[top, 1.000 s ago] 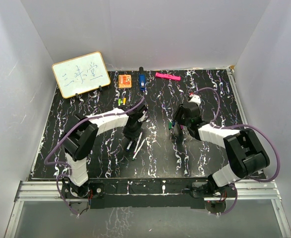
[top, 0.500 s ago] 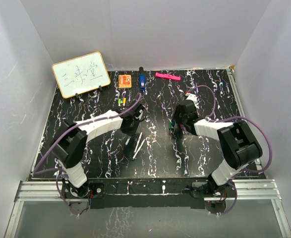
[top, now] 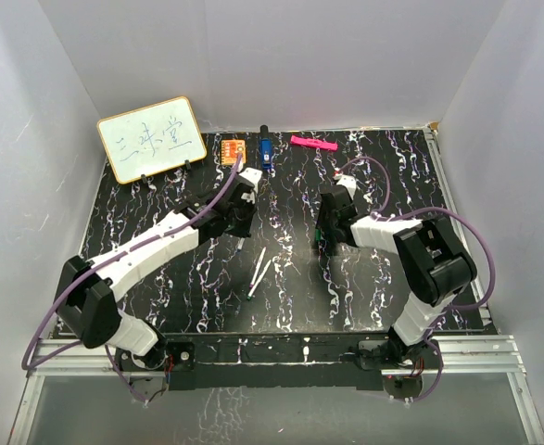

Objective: Insert the pens into the pen caps

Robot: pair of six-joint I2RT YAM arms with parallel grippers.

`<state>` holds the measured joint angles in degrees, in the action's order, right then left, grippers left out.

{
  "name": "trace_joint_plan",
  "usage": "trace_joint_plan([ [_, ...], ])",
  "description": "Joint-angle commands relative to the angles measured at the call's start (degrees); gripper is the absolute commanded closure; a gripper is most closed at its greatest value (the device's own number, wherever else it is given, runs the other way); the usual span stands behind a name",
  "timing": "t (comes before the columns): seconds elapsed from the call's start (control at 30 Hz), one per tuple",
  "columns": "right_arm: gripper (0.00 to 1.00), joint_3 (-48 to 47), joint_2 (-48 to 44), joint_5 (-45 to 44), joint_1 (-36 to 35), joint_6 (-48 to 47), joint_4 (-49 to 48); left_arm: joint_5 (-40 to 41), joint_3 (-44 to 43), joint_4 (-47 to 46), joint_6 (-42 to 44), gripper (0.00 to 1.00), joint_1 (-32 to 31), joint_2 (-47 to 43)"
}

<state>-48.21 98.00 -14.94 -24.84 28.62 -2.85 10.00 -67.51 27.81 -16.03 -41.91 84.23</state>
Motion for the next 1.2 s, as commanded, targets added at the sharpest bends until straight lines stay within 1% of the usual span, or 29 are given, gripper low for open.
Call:
trace_joint_plan([
  [0.0, 0.71, -3.19, 1.28, -4.13, -0.53, 0.7, 2.59, -0.32, 0.42, -1.98, -0.13, 1.0, 0.07, -4.45],
  [0.2, 0.74, -3.79, 1.41, -6.27, -0.81, 1.17, 5.18, -0.57, 1.21, -3.09, -0.35, 1.0, 0.08, -5.28],
  [0.4, 0.74, -2.81, 1.41, -7.62, -1.53, 1.52, 7.75, -0.53, 1.67, -3.8, -0.58, 1.0, 0.12, -5.56],
  [0.87, 0.74, -0.93, 1.41, -11.52, -6.52, 3.13, 12.78, -0.54, 1.58, -4.6, -0.93, 1.0, 0.07, -5.56],
  [1.03, 0.84, -1.1, 1.41, -10.44, -6.61, 3.59, 13.37, -0.66, 1.65, -4.52, -1.21, 1.0, 0.12, -5.56],
  [1.1, 0.92, -1.23, 1.41, -9.84, -6.62, 3.8, 13.69, -0.84, 1.59, -4.59, -1.19, 1.0, 0.08, -5.56],
  [1.17, 0.97, -1.76, 1.41, -9.8, -6.62, 3.83, 14.19, -1.59, 1.63, -4.65, -1.07, 1.0, 0.07, -5.56],
])
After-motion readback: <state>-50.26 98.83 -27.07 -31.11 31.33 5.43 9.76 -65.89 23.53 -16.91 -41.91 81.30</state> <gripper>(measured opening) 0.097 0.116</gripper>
